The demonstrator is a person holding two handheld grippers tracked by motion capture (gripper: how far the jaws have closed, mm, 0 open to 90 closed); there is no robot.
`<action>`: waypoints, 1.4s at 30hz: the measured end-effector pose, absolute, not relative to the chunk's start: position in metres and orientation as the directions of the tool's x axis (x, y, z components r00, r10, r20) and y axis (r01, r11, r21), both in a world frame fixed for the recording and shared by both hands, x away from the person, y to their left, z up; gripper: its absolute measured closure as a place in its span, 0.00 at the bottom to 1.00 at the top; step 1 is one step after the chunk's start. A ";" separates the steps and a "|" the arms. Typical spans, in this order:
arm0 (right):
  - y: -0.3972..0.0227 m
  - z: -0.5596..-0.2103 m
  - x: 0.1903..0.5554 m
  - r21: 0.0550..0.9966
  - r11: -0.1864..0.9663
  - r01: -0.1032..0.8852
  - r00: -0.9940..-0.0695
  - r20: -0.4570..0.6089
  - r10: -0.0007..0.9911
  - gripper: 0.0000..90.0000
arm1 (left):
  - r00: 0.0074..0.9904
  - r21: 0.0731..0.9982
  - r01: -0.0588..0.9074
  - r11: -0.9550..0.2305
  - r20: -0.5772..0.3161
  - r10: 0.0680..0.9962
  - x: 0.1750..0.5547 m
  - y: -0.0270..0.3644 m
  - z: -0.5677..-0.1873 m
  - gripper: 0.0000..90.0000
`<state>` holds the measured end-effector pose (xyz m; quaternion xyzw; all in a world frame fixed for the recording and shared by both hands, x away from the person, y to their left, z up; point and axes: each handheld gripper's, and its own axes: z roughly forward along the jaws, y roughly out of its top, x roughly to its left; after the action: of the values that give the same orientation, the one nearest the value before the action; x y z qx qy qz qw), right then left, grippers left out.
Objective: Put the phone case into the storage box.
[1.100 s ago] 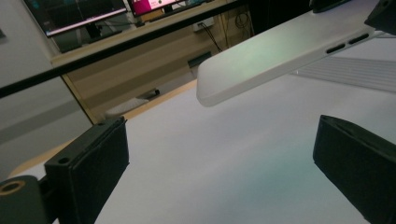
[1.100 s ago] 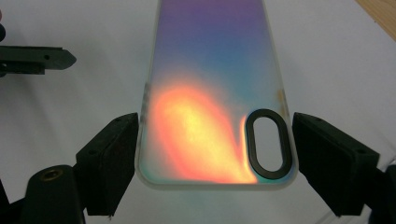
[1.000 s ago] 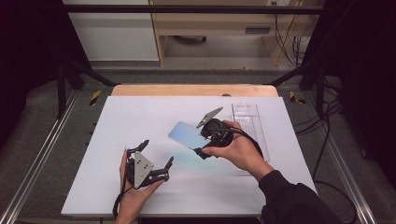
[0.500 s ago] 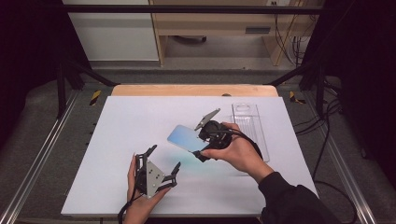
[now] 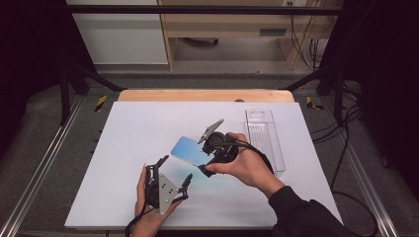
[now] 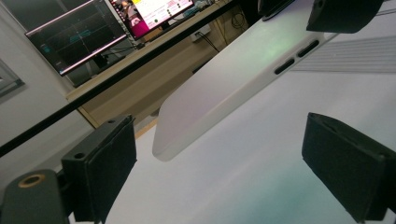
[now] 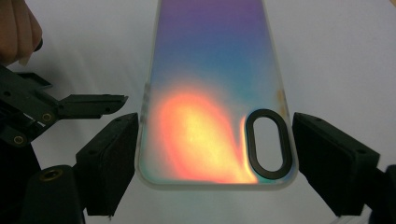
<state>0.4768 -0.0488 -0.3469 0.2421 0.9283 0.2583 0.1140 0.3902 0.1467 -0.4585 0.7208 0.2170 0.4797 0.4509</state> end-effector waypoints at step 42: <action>-0.026 -0.349 0.465 0.506 0.783 0.361 -0.901 -0.028 0.433 0.20 | 0.374 0.739 -0.159 -0.655 0.659 0.652 0.395 0.153 -0.465 0.50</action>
<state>0.4646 -0.0255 -0.3488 0.2108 0.9416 0.2527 0.0716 0.3948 0.1533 -0.4648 0.7367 0.1673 0.5337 0.3801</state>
